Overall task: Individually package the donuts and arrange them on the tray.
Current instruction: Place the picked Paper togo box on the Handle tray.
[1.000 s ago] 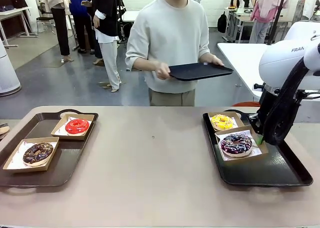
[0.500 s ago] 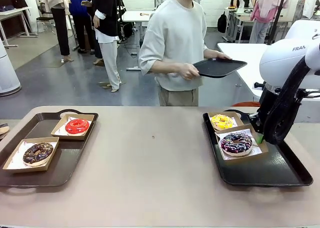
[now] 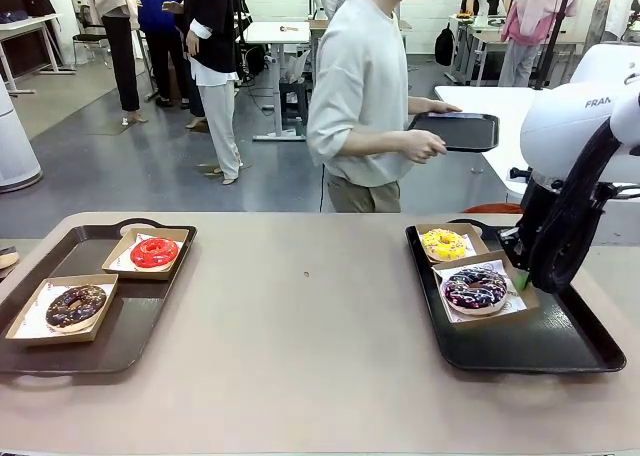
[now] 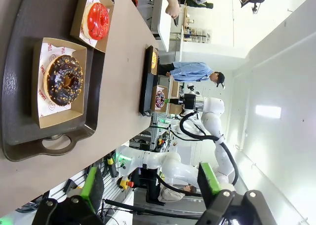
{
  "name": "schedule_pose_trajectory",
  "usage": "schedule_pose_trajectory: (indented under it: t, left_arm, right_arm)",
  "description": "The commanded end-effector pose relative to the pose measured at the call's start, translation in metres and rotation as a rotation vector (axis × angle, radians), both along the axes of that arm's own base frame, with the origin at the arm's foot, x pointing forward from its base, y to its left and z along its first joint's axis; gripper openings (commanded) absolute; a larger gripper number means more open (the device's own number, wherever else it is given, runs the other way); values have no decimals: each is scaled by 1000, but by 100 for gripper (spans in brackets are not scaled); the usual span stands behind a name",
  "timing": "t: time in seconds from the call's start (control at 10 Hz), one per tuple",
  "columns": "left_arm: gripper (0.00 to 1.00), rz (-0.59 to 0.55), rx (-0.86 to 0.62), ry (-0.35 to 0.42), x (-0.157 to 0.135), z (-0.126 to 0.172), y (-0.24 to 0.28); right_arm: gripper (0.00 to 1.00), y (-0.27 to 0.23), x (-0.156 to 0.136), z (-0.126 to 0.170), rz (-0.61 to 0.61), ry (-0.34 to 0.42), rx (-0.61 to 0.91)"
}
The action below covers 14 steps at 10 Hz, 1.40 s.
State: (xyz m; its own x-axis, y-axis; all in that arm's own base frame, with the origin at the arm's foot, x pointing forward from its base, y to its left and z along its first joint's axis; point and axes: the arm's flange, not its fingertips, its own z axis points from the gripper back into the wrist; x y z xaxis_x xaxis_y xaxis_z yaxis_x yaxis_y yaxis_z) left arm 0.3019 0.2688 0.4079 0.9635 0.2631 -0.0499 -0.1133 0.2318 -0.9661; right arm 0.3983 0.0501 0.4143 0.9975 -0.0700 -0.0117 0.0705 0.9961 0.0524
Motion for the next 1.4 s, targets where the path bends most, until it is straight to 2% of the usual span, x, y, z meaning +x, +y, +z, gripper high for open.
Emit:
schedule_pose_trajectory:
  t: [0.0,0.5,0.9,1.3]
  left_arm:
    - [100,3,-8,-8,-3,2,-1]
    - [100,3,-8,-8,-3,2,-1]
    - [100,3,-8,-8,-3,2,-1]
    - [100,3,-8,-8,-3,2,-1]
  right_arm:
    - [1,-14,-3,-17,-8,-40,0]
    - [1,-18,5,-46,-17,-27,0]
    - [1,-17,8,-51,-13,-22,-16]
    - [1,-17,16,-60,-11,17,-41]
